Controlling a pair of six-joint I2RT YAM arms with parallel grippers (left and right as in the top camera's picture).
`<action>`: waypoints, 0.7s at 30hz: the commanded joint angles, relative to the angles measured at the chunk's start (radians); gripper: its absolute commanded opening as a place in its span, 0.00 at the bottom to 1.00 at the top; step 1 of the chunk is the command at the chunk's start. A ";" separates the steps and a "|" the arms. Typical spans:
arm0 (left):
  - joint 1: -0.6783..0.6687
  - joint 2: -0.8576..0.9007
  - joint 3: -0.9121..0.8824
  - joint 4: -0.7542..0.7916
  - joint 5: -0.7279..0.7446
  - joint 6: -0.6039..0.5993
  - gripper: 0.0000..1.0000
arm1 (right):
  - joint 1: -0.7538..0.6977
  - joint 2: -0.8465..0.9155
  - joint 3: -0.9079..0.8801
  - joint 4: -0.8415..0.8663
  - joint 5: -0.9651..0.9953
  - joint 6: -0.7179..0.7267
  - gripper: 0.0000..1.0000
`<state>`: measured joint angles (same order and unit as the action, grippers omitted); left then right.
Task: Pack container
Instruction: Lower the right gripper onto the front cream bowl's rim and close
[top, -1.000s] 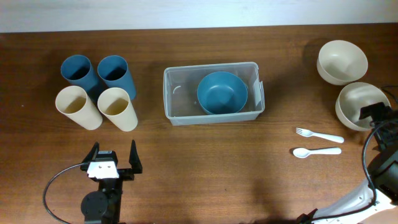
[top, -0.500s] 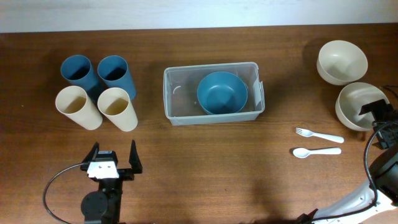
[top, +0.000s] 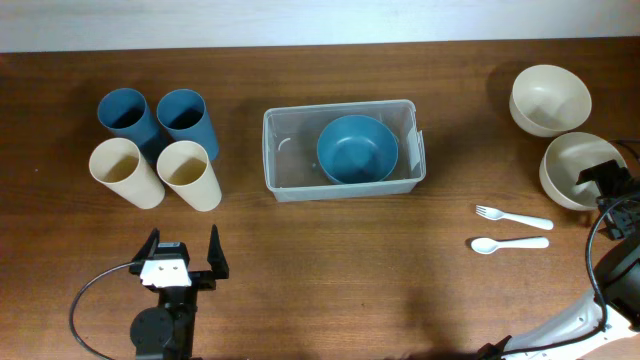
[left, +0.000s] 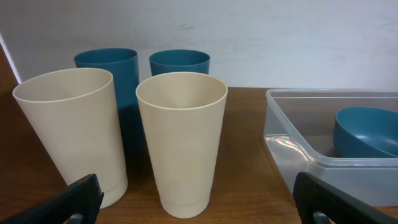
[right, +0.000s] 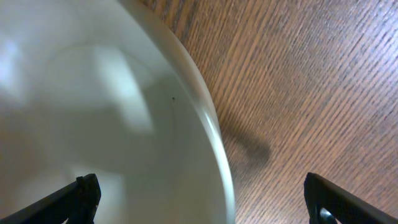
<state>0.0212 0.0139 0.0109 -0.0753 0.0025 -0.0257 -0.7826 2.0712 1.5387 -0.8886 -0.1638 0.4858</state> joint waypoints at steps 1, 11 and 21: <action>0.006 -0.009 -0.002 -0.007 -0.002 0.012 1.00 | 0.006 -0.016 -0.009 0.007 -0.010 -0.011 0.99; 0.006 -0.009 -0.002 -0.008 -0.002 0.013 1.00 | 0.044 -0.013 -0.011 0.037 -0.006 -0.011 0.95; 0.006 -0.008 -0.002 -0.008 -0.002 0.013 1.00 | 0.043 0.006 -0.017 0.041 0.019 -0.011 0.94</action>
<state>0.0212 0.0139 0.0109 -0.0757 0.0025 -0.0257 -0.7414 2.0712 1.5368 -0.8509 -0.1589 0.4820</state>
